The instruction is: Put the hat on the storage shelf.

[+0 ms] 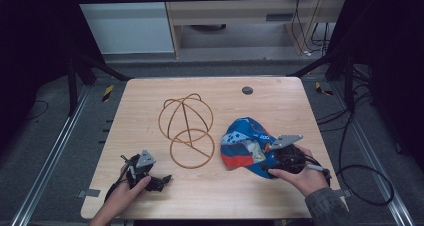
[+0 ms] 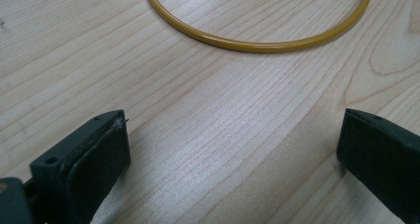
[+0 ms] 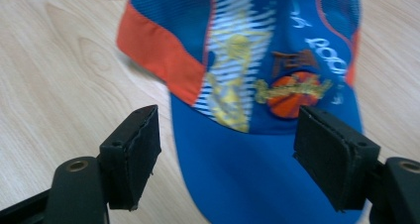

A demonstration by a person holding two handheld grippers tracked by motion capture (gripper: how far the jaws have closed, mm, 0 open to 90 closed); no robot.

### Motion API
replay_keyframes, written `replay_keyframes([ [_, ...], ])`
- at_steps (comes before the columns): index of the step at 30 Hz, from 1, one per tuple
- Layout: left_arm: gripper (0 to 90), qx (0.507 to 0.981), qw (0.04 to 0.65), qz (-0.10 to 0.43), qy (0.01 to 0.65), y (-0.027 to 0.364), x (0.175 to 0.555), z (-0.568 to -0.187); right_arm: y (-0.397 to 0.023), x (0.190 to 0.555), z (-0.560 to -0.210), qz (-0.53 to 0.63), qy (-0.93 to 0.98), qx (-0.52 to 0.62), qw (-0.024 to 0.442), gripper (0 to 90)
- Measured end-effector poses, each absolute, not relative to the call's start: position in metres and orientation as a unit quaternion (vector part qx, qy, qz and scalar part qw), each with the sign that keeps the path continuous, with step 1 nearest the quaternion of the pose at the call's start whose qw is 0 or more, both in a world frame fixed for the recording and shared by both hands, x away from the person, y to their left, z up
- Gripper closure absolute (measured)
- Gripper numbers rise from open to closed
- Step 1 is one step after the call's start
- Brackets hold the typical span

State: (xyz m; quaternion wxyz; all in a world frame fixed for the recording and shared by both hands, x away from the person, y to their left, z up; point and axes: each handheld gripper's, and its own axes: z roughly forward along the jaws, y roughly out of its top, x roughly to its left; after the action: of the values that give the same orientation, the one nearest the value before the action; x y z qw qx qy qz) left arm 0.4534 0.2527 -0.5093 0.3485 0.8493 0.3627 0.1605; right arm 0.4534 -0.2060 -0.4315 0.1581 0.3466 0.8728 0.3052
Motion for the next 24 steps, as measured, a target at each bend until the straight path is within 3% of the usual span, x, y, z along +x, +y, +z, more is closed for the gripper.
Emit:
replay_keyframes([
  [18, 0.0, 0.852, 0.35, 0.158, 0.356, 0.253, 0.455, -0.509, -0.204, 0.499, -0.394, 0.261, 0.892, 0.342, 0.14, 32.4],
  [24, 0.0, 0.852, 0.35, 0.158, 0.356, 0.253, 0.455, -0.509, -0.194, 0.511, -0.389, 0.257, 0.897, 0.338, 0.12, 25.6],
])
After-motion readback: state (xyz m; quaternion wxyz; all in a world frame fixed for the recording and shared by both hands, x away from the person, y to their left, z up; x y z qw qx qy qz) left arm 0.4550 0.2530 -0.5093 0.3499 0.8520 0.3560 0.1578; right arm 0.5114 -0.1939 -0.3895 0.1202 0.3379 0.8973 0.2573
